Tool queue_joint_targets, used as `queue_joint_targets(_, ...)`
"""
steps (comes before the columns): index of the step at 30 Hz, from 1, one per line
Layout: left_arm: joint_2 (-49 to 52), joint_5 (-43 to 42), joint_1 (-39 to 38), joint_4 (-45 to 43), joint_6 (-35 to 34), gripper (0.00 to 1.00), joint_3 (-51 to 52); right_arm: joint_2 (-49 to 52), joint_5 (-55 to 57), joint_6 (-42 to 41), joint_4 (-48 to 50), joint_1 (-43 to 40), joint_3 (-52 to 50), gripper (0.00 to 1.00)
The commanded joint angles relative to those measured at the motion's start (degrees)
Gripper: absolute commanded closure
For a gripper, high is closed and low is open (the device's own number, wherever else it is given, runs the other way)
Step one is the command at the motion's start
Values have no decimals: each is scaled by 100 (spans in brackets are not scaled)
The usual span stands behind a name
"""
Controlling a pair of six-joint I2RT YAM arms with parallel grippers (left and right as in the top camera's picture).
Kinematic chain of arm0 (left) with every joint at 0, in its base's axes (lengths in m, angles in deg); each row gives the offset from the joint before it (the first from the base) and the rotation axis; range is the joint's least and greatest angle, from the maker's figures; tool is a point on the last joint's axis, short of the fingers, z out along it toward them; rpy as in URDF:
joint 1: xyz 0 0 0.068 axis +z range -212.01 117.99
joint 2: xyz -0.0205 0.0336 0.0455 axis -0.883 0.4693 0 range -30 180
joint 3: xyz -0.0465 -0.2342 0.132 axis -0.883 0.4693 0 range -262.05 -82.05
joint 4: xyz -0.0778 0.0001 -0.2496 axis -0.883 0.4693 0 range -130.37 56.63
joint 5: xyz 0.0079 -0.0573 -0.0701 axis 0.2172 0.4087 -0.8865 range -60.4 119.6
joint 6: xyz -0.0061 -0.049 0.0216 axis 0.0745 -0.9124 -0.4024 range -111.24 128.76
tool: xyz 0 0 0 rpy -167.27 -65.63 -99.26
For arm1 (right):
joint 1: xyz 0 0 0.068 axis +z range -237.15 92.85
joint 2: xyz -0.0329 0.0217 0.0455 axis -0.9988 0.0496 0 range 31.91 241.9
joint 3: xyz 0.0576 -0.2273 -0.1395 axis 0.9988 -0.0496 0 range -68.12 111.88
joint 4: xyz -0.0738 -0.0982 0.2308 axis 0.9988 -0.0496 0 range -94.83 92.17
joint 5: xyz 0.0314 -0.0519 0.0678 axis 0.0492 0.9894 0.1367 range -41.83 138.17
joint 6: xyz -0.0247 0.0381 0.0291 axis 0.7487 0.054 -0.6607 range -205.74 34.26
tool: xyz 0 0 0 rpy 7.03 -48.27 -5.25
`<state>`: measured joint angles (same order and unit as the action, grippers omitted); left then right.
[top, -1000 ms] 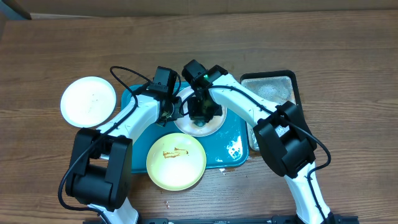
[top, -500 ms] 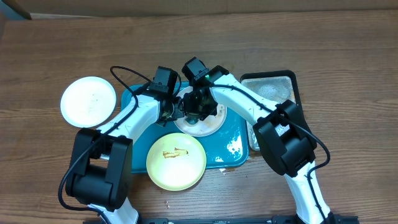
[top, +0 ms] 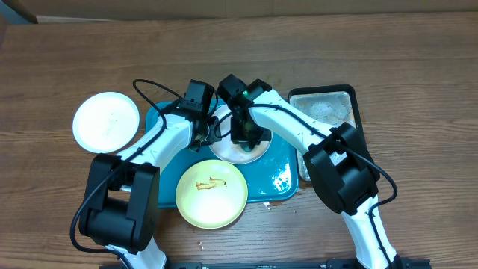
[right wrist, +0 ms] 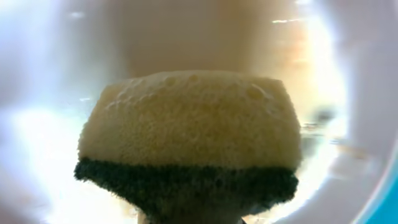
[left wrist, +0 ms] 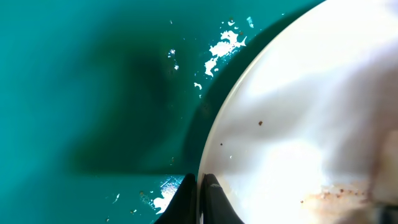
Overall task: Clean dirty plates on tray and stack at the side
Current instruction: 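Scrub the plate center in circles with the sponge while left gripper holds rim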
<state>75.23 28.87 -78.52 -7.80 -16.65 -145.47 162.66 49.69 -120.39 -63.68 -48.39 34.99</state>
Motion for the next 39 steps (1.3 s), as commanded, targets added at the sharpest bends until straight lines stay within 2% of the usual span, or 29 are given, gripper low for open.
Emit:
queue_joint_targets(1,42,-63,-87,63,-37,96,79,203,1123,13,-146,-28,-155,96)
queue_joint_targets(9,42,-57,-87,63,-35,96,79,203,1545,-358,-363,-315,-155,96)
queue_joint_targets(14,42,-59,-87,61,-35,96,79,203,1010,-286,-125,-599,-151,96)
queue_joint_targets(20,42,-55,-87,59,-35,96,79,203,-960,319,634,-870,-151,96)
queue_joint_targets(24,42,-57,-87,57,-35,96,79,203,-1648,481,866,-837,-151,96)
queue_joint_targets(39,42,-57,-90,37,-35,96,79,203,-2153,920,1056,-96,-151,96)
